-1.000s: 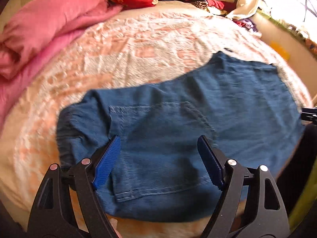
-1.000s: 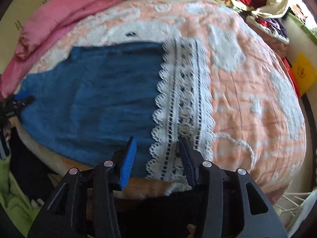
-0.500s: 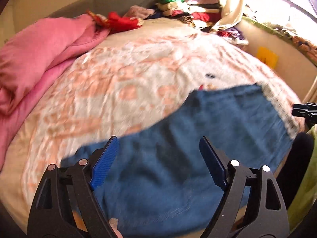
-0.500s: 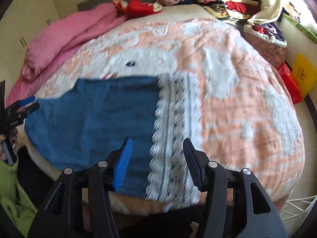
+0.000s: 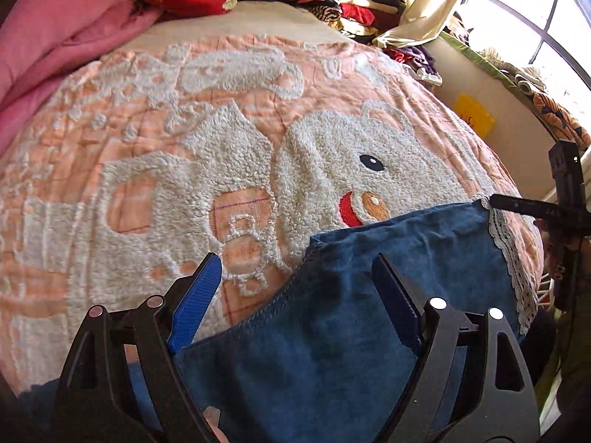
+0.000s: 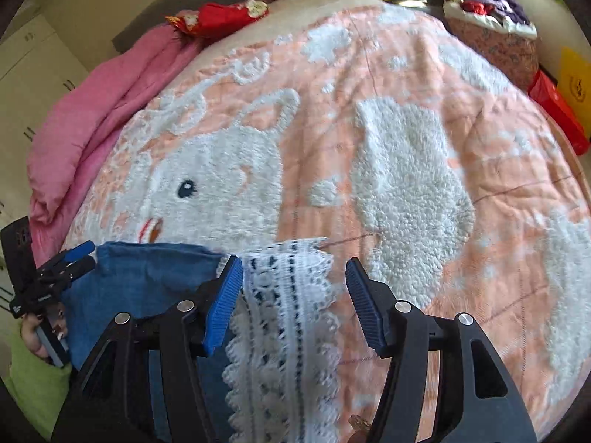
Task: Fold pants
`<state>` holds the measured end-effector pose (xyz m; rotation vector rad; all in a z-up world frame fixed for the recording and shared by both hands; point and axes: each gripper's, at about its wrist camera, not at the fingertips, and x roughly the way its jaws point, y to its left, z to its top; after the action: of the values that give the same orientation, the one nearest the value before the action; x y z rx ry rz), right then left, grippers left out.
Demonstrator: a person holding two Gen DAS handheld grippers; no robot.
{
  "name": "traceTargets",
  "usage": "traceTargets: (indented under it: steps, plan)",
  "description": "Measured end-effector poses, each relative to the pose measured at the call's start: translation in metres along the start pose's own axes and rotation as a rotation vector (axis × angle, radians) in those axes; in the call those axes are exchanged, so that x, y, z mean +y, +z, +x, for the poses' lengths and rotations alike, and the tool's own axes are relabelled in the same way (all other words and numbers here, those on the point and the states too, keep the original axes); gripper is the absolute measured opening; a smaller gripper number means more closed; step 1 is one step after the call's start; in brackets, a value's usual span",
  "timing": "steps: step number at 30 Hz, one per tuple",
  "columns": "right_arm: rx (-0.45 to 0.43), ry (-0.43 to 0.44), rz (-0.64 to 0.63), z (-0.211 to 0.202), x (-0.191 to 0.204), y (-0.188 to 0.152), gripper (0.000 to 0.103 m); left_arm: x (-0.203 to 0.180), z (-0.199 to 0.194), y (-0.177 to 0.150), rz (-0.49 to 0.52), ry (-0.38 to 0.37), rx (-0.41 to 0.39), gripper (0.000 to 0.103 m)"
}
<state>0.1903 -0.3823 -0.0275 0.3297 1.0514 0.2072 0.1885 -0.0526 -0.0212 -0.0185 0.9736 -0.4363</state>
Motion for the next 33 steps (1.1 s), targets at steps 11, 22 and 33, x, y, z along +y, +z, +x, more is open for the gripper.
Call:
traceTargets:
  steps: [11, 22, 33]
  plan:
    - [-0.075, 0.066, -0.093, -0.018, 0.014, 0.001, 0.018, -0.026, -0.004, 0.002, 0.082, -0.018, -0.048, 0.002]
    - [-0.046, -0.037, -0.052, 0.032, 0.002, 0.015, 0.023, -0.011, 0.039, -0.001, 0.039, 0.026, -0.028, 0.006]
    - [-0.198, -0.179, -0.259, -0.062, 0.041, -0.025, 0.069, 0.000, -0.053, -0.016, 0.015, 0.119, -0.133, 0.051]
